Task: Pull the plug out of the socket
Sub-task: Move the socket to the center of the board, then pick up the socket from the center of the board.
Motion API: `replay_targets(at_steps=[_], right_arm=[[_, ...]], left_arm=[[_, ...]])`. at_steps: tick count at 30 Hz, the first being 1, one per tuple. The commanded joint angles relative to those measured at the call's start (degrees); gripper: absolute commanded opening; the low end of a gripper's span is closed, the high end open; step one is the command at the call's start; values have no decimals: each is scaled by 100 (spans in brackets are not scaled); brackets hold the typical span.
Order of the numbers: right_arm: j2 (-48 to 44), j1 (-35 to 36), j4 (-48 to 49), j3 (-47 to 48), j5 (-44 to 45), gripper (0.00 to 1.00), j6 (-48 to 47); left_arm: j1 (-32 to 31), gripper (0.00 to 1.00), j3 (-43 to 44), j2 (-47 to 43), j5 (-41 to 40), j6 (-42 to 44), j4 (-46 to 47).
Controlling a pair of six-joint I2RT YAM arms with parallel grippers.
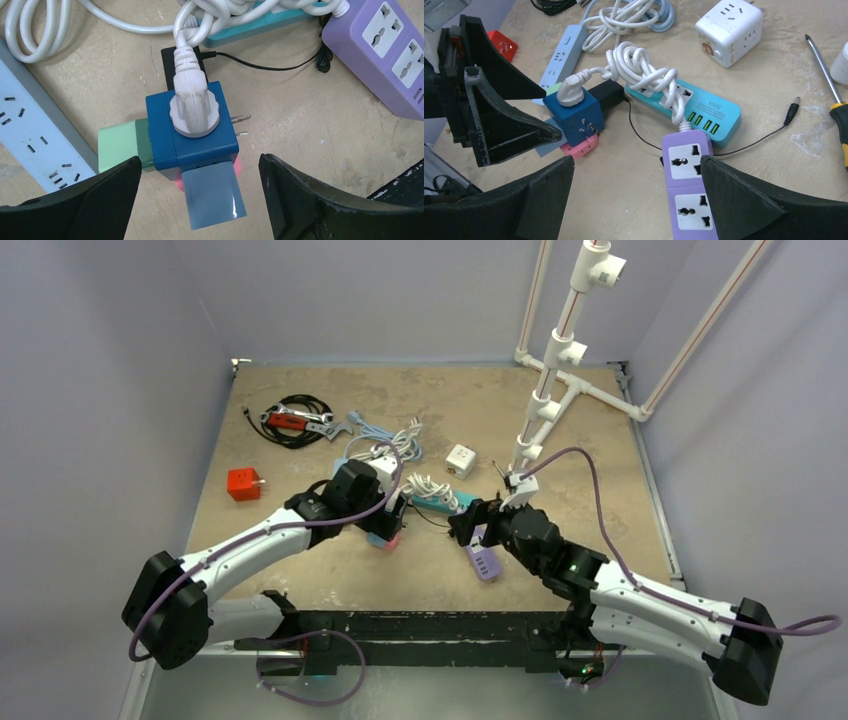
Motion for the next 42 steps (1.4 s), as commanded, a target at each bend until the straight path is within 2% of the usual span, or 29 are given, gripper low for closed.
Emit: replay_targets(at_steps=[1, 7, 11, 13, 17, 22, 24, 31, 35, 42], right_arm=[[412, 0, 433, 381, -211, 98, -359], [1281, -9, 1252, 763, -755, 93, 255], [2059, -14, 1704, 1046, -972, 90, 676], [2391, -9, 1952, 1130, -1128, 86, 855], [2995, -11, 2393, 1300, -1475, 79, 1083], [3688, -9, 2598, 1620, -1268, 79, 1187], [3935, -9, 2655, 1710, -1115, 79, 1262], [4670, -3, 2892, 2071, -976, 79, 1481], [5065, 16, 2718, 2427, -917, 78, 1477], [5504, 15, 2688, 2513, -806, 78, 1694]], left_arm=[[-15, 86, 120, 25, -62, -98, 160], [-1, 83, 187, -39, -209, -44, 159], [2, 86, 24, -675, -391, -237, 221], [32, 88, -26, -947, -565, -289, 179], [411, 89, -29, -1292, -788, -270, 40], [1452, 93, -126, -1692, -482, -433, 317], [1683, 93, -128, -1722, -357, -480, 397], [1766, 94, -89, -1481, -129, -502, 416], [1766, 94, -88, -1431, 12, -478, 418], [1766, 94, -60, -1553, 10, -400, 363]])
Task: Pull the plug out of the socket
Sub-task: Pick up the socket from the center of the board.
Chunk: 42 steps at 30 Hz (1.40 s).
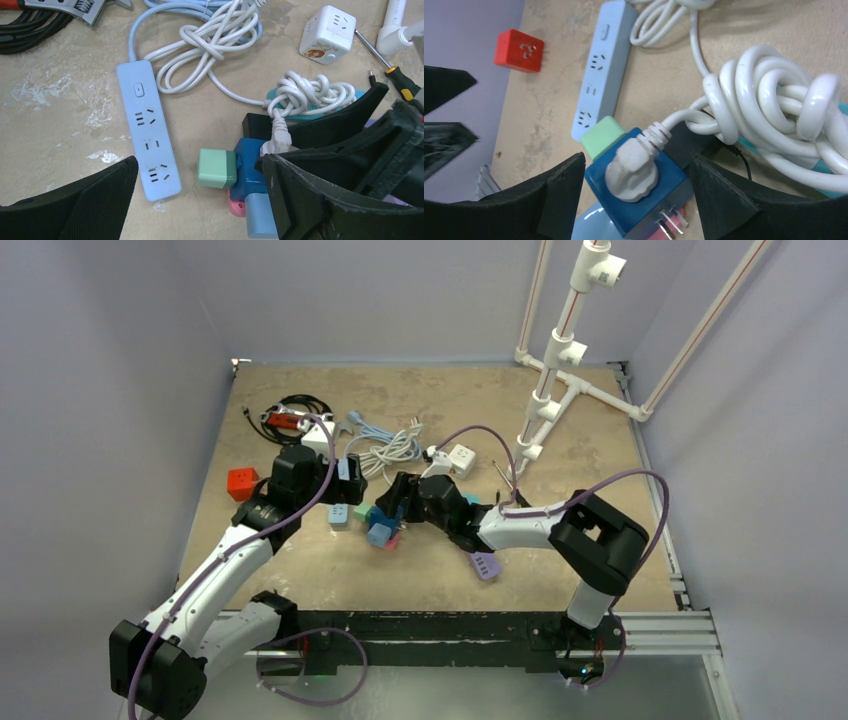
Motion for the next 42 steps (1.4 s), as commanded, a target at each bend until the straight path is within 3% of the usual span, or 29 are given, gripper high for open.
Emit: replay_targets(at_steps=[1, 9, 12, 17, 23, 28, 35, 42], right_arm=[[213, 17, 53, 256, 253, 78, 219], [270, 17, 65, 176, 423, 63, 438], [242, 15, 34, 270, 392, 65, 319], [423, 17, -381, 725, 509, 76, 197], [645, 17, -772, 1069, 1120, 68, 217], [710, 15, -789, 1075, 1062, 48, 216], [-280, 17, 6, 370, 815, 0, 207], [-1779, 14, 1024, -284, 856, 0, -985]], left_arm=[[29, 94, 30, -167, 83, 0, 134], [29, 94, 3, -309, 98, 38, 117], [29, 94, 9, -289, 106, 38, 119], [29, 94, 3, -304, 106, 55, 119], [29, 94, 6, -274, 254, 58, 119], [29, 94, 13, -244, 299, 73, 110], [29, 94, -17, -554, 196, 69, 215], [29, 94, 18, -607, 852, -163, 782]])
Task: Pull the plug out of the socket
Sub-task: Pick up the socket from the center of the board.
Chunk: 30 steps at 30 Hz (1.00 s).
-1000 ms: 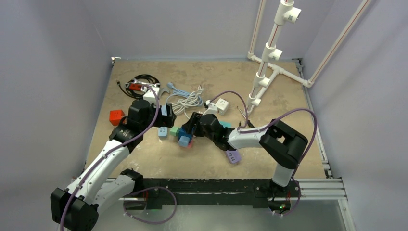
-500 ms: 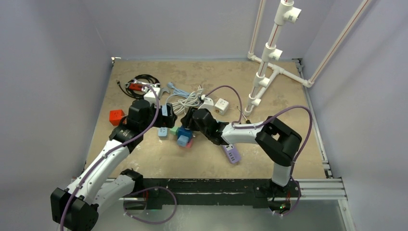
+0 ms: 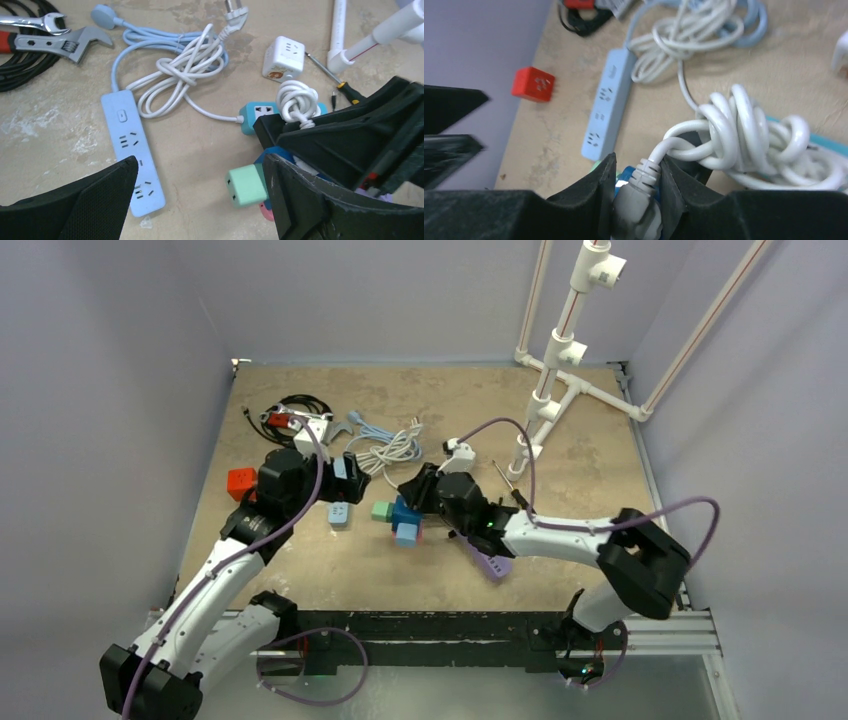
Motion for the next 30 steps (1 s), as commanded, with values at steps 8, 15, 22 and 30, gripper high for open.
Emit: replay_targets(at_steps=[8, 15, 22, 30], right_arm=[[-2346, -11, 3303, -1458, 598, 0, -1853], [-2542, -11, 3620, -1917, 531, 0, -2521], [-2581, -12, 3221, -1651, 297, 0, -2661], [-2660, -11, 1288, -115, 1087, 0, -3251]], left_arm=[[29, 95, 355, 567, 2340, -804, 2145], [29, 94, 300, 1268, 2400, -627, 2203], [33, 93, 420, 1037, 914, -141, 1363], [29, 93, 370, 772, 126, -51, 1141]])
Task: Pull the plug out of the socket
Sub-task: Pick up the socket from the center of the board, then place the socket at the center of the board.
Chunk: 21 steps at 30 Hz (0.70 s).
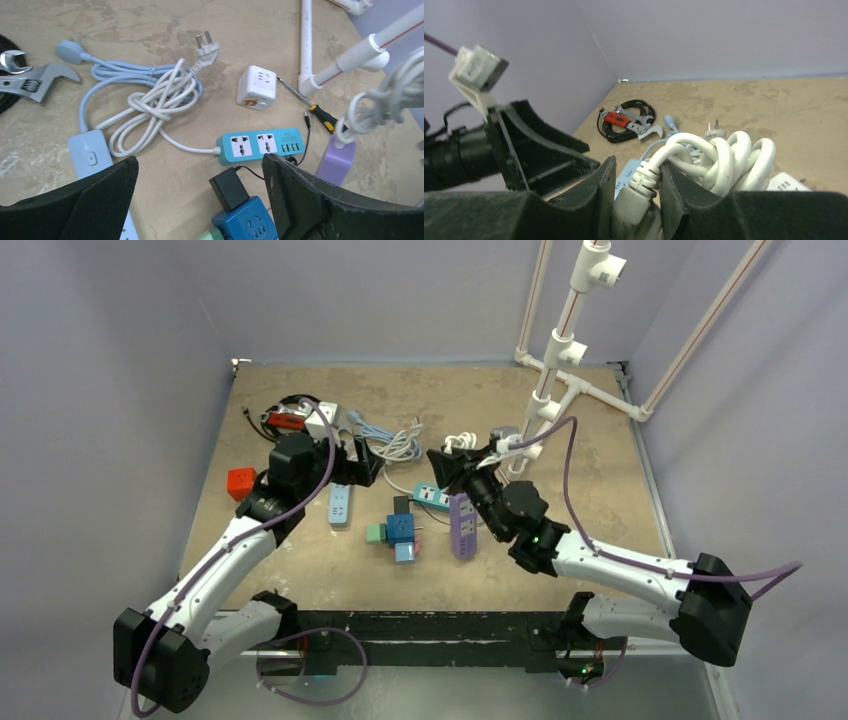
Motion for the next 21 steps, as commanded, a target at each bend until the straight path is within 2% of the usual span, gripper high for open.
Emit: replay_targets(at_steps=[1, 6, 9, 15, 21], right_arm=[[-79, 1, -714, 1281, 632, 0, -668], [310, -23, -1186, 2254, 733, 0, -1143], [688, -42, -1154, 2610, 710, 0, -1344], [1421, -152, -266, 2531, 210, 0, -1654], [2161, -173, -42, 2545, -254, 0, -1520]], left_arm=[[29, 93, 176, -166, -578, 211, -110], [29, 93, 176, -274, -742, 253, -187], [29, 93, 147, -360, -774, 250, -200], [29, 93, 138, -453, -817, 255, -206], [29, 93, 152, -505, -863, 276, -238]])
